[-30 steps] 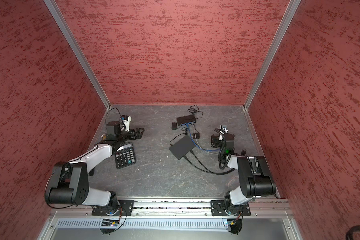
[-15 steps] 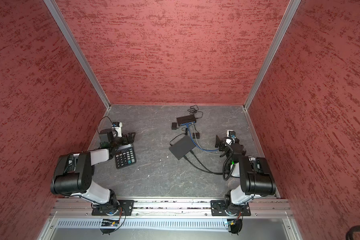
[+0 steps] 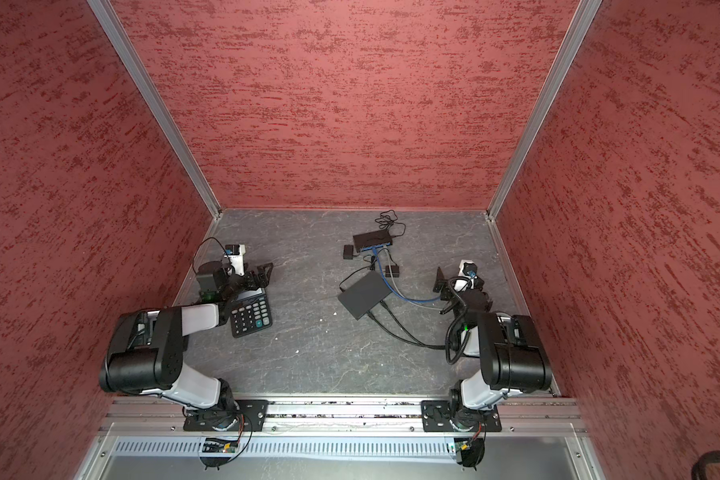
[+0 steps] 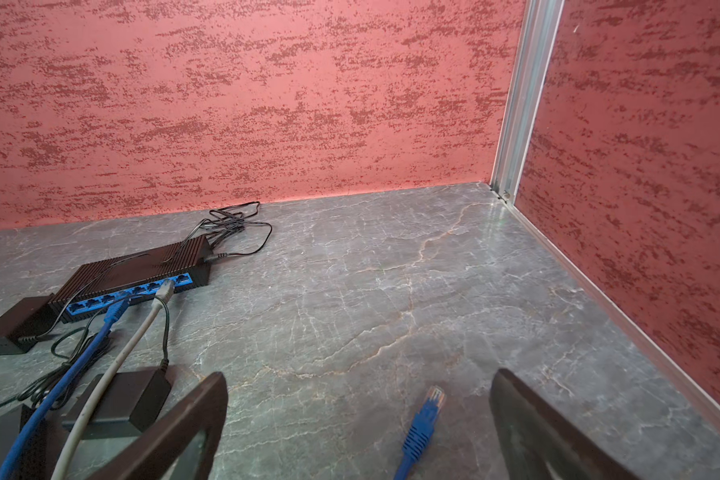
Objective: Insert the plug into the switch port
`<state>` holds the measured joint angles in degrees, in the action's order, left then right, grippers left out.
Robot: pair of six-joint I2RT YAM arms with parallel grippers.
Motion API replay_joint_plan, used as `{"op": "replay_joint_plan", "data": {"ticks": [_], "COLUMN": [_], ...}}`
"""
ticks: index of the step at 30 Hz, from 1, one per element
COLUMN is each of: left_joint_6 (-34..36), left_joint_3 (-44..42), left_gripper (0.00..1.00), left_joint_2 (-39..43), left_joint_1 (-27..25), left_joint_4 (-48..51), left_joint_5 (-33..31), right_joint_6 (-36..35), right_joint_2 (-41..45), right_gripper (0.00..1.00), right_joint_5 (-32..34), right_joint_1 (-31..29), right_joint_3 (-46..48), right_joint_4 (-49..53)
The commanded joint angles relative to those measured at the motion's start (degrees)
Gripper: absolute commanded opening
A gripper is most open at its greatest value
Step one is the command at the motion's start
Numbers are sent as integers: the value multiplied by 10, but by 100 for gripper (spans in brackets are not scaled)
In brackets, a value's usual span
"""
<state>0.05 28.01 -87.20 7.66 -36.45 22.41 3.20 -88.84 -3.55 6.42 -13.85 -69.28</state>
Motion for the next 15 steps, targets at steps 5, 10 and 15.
{"op": "replay_joint_plan", "data": {"ticks": [5, 10, 15], "left_joint_6": [3, 4, 6], "left_joint_3": [-80, -75, -74], "left_gripper": [99, 100, 99], "left_joint_2": [-17, -13, -8], "left_joint_1": [-6, -8, -9], "left_joint_4": [-199, -178, -167], "left_joint_5": [-22, -31, -31], "right_joint_6": [3, 3, -3], "right_joint_2": [2, 1, 1], "right_gripper": [99, 99, 99], "right_joint_5": [0, 1, -11], "right_joint_1": [-1, -1, -1], "right_joint_3": [-12, -13, -18], "right_joint_4": [10, 12, 19]}}
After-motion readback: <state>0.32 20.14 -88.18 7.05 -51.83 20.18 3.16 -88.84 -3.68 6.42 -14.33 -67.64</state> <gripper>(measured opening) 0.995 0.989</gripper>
